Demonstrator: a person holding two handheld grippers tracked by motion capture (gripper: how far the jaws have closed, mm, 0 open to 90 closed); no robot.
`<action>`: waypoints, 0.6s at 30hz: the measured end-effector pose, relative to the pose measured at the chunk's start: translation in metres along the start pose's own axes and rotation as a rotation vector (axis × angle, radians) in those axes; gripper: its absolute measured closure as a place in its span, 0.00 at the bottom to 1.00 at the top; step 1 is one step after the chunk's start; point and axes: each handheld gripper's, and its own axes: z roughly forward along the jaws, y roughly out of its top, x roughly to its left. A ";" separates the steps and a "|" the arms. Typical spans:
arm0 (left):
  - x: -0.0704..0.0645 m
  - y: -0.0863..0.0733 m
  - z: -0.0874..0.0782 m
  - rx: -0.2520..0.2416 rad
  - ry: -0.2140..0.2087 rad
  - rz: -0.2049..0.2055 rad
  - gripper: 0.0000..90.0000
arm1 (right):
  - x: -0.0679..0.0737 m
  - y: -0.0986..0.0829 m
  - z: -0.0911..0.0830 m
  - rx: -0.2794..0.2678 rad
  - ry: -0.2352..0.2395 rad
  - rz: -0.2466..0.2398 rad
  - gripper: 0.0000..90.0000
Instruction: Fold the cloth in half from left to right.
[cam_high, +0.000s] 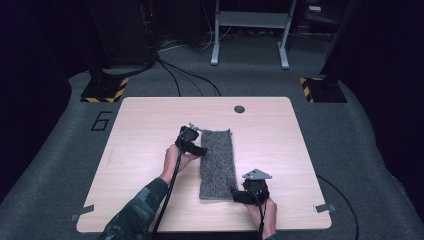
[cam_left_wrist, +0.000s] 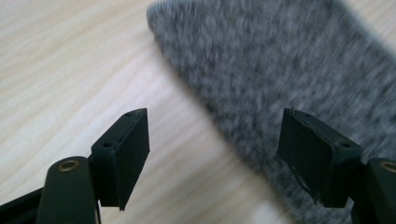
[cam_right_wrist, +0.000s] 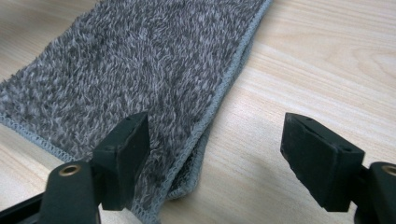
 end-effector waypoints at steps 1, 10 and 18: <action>0.000 -0.002 0.002 0.015 0.004 0.005 0.27 | 0.001 0.001 0.002 0.011 0.001 0.003 0.26; -0.001 -0.014 0.000 0.004 -0.009 0.001 0.26 | 0.001 0.001 0.004 0.008 -0.002 0.014 0.24; -0.029 -0.044 -0.030 -0.050 -0.123 0.019 0.23 | -0.003 0.006 0.003 0.000 0.000 0.020 0.23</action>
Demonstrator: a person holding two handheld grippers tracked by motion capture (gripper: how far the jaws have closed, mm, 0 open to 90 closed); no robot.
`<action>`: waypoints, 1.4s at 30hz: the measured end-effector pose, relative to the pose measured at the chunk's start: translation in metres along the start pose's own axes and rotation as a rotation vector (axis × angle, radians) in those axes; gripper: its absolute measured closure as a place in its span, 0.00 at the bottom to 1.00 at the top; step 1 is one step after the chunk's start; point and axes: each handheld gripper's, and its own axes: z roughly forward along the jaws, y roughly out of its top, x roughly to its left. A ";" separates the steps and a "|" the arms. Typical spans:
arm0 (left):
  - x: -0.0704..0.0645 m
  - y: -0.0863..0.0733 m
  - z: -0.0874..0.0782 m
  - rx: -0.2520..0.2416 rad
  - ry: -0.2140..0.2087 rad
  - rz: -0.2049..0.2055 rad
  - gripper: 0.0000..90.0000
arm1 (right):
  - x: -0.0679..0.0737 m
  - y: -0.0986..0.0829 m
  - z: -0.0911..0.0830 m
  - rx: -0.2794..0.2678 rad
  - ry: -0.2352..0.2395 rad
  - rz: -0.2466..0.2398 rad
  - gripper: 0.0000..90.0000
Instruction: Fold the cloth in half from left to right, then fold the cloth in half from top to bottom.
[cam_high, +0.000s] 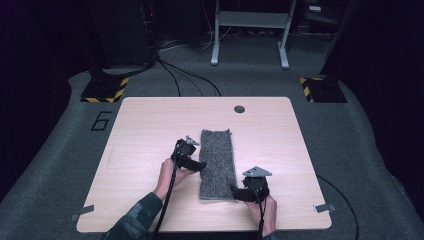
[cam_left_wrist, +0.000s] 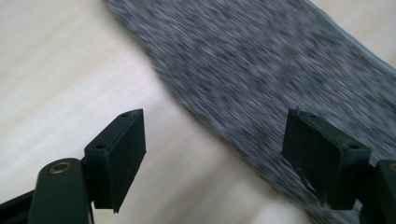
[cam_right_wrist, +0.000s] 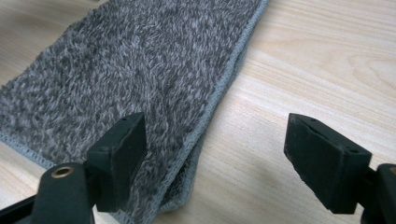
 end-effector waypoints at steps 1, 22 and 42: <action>-0.004 -0.005 -0.001 0.000 -0.004 0.007 0.23 | 0.000 0.000 0.001 -0.001 0.002 0.000 0.23; -0.022 -0.039 -0.002 0.033 0.073 0.054 0.18 | 0.006 -0.006 0.008 0.073 0.006 -0.045 0.21; 0.035 -0.012 -0.008 -0.044 -0.033 -0.119 0.08 | -0.024 0.036 0.005 0.002 0.093 -0.019 0.18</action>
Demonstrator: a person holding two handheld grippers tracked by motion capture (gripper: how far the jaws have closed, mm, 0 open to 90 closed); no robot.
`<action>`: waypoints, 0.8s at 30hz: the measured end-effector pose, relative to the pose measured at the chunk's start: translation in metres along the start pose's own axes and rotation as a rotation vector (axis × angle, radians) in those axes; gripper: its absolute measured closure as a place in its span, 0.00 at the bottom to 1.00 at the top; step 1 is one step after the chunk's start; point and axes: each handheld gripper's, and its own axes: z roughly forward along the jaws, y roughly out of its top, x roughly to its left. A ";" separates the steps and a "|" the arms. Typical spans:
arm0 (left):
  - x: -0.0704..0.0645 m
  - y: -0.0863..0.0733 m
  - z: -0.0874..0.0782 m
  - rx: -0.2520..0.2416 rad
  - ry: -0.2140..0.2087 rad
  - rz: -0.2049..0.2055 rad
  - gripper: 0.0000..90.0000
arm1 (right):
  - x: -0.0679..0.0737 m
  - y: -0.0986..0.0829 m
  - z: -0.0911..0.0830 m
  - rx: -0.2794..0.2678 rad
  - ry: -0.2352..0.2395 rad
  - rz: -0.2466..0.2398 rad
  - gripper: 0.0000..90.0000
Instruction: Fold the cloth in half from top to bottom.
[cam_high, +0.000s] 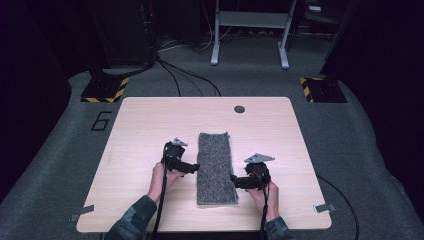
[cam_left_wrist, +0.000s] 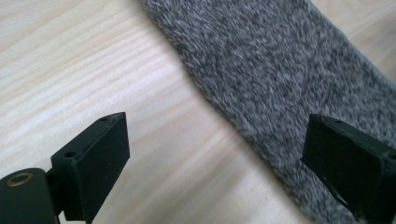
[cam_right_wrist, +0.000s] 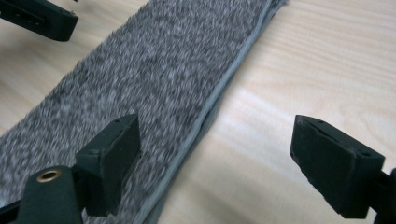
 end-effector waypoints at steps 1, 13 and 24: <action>0.002 0.002 0.002 -0.004 0.004 -0.009 0.08 | -0.002 0.003 0.001 -0.002 0.001 0.010 0.18; 0.024 0.032 0.026 0.002 -0.013 -0.079 0.09 | -0.027 0.041 0.038 0.044 0.013 0.012 0.18; 0.041 0.052 0.048 -0.009 -0.027 -0.116 0.13 | -0.038 0.065 0.065 0.047 0.017 0.003 0.20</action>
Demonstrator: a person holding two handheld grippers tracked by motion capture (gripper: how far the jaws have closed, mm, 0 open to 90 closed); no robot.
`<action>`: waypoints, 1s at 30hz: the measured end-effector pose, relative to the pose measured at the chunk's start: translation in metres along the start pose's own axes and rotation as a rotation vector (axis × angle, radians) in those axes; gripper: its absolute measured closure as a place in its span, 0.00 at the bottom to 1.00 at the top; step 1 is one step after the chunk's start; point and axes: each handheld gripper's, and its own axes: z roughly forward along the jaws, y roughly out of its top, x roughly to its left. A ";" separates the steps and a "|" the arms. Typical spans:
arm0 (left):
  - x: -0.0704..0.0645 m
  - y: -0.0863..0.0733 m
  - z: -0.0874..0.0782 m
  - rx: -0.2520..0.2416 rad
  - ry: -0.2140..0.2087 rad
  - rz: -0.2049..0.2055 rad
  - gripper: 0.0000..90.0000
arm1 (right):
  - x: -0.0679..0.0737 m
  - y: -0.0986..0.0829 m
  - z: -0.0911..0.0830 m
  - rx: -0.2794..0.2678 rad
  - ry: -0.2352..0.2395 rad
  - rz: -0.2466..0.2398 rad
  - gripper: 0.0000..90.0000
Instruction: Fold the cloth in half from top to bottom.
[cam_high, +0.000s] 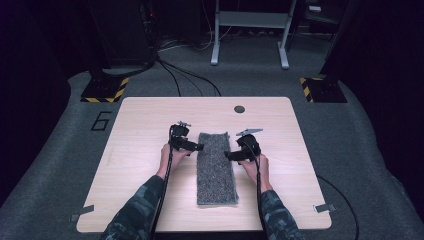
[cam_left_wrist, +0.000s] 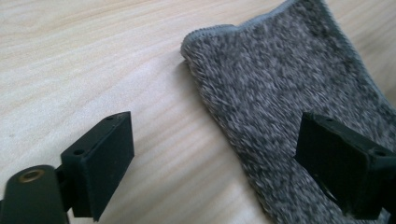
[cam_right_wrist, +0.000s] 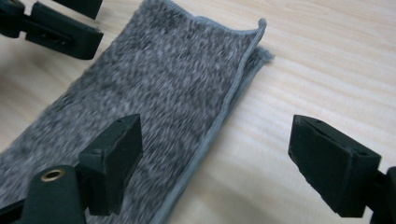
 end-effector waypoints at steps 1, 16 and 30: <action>0.001 0.002 0.002 -0.006 -0.004 -0.005 0.14 | -0.001 0.003 0.003 0.015 -0.001 -0.002 0.20; 0.003 0.030 0.016 -0.007 0.087 -0.019 0.28 | -0.025 0.045 0.043 0.057 -0.029 0.069 0.33; -0.003 0.032 0.028 0.033 0.075 0.038 0.52 | -0.022 0.050 0.065 0.121 -0.104 0.068 0.48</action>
